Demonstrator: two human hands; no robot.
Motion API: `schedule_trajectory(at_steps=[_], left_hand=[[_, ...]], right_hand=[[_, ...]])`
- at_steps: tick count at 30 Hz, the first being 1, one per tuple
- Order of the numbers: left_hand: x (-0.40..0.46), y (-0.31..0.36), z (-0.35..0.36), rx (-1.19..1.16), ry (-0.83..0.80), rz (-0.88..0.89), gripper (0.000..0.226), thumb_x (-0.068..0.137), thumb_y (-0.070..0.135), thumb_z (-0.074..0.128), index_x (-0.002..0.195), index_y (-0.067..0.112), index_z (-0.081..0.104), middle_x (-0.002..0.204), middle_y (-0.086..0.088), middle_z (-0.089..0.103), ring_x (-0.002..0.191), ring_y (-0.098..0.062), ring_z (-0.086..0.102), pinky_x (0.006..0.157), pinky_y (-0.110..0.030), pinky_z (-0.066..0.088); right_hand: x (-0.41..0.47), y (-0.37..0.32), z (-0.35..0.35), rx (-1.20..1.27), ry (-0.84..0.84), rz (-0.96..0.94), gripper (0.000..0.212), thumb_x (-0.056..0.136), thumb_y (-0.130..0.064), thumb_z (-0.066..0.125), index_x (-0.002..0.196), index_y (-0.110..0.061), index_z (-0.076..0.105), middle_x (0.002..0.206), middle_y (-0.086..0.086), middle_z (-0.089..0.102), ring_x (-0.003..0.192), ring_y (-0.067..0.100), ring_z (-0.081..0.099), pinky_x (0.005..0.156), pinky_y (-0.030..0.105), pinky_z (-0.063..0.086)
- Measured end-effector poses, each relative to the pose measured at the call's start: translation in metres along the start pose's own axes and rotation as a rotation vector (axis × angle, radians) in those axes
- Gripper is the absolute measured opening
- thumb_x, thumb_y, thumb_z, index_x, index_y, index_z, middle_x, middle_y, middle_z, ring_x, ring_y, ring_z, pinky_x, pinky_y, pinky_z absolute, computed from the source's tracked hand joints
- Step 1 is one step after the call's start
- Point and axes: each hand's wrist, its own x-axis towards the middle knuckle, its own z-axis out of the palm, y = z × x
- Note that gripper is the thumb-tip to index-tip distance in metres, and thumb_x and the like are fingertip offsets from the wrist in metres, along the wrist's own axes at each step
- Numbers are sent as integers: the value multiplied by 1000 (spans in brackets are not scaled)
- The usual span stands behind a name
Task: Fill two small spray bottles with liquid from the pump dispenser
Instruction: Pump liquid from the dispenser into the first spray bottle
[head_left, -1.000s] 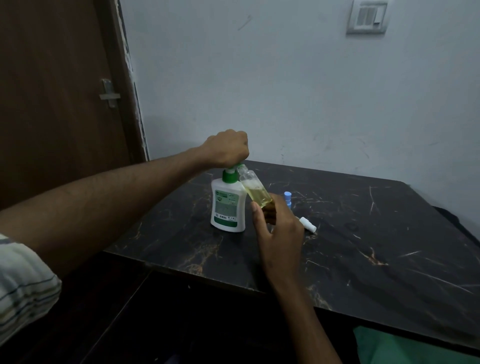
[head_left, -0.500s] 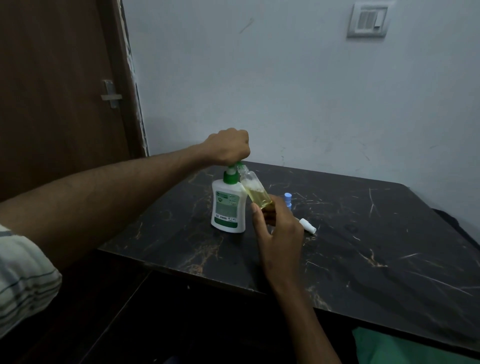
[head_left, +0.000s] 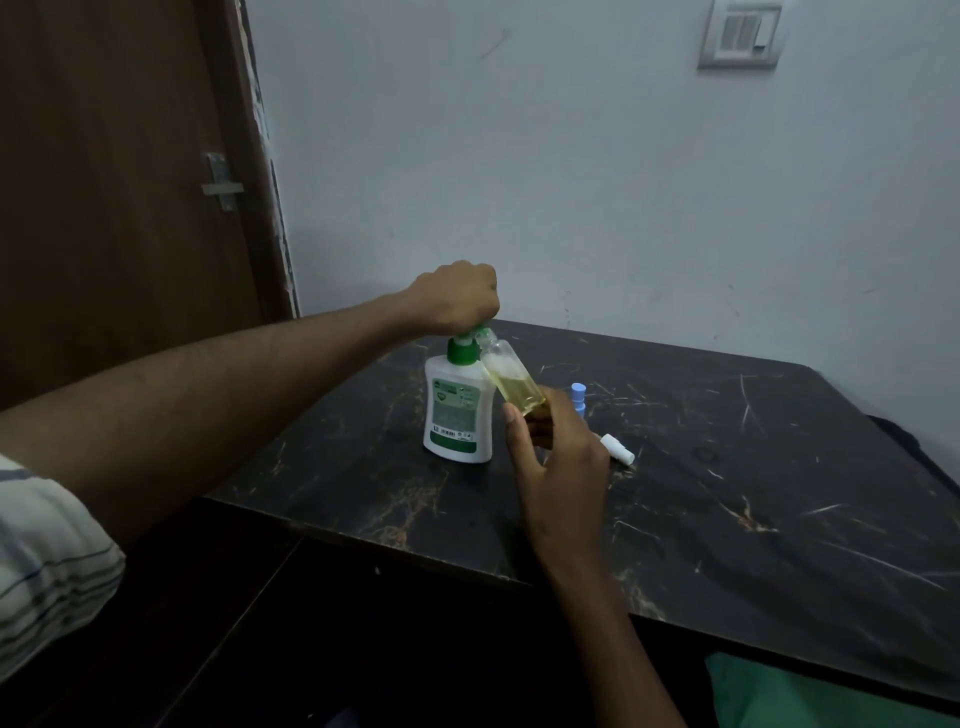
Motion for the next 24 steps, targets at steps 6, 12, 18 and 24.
schedule_trajectory(at_steps=[6,12,18,24], left_hand=[[0,5,-5,-2,32,13,5,90,15,51,91,12,55,101,-12,64,84,-26,56,73,-41,45],[-4,6,-5,14,12,8,9,91,13,50,97,9,56,99,-13,64,80,-24,52,70,-39,41],[-2,5,-2,-3,1,4,5,90,16,50,90,14,55,105,-13,64,89,-29,60,79,-45,51],[-3,7,-5,-34,7,3,11,91,15,50,98,10,56,104,-13,64,92,-32,61,80,-47,50]], right_hand=[[0,2,0,1,1,10,16,103,-33,64,112,-21,67,94,-10,70,84,2,66,73,8,48],[-1,2,-1,-6,-5,-2,15,102,-35,63,110,-23,66,94,-11,69,84,0,66,72,7,47],[1,2,0,-7,-4,-2,16,102,-31,64,110,-18,67,94,-8,70,84,-1,65,73,3,44],[1,2,-1,-2,-6,-1,17,101,-32,64,111,-18,67,94,-10,68,84,-3,64,74,3,45]])
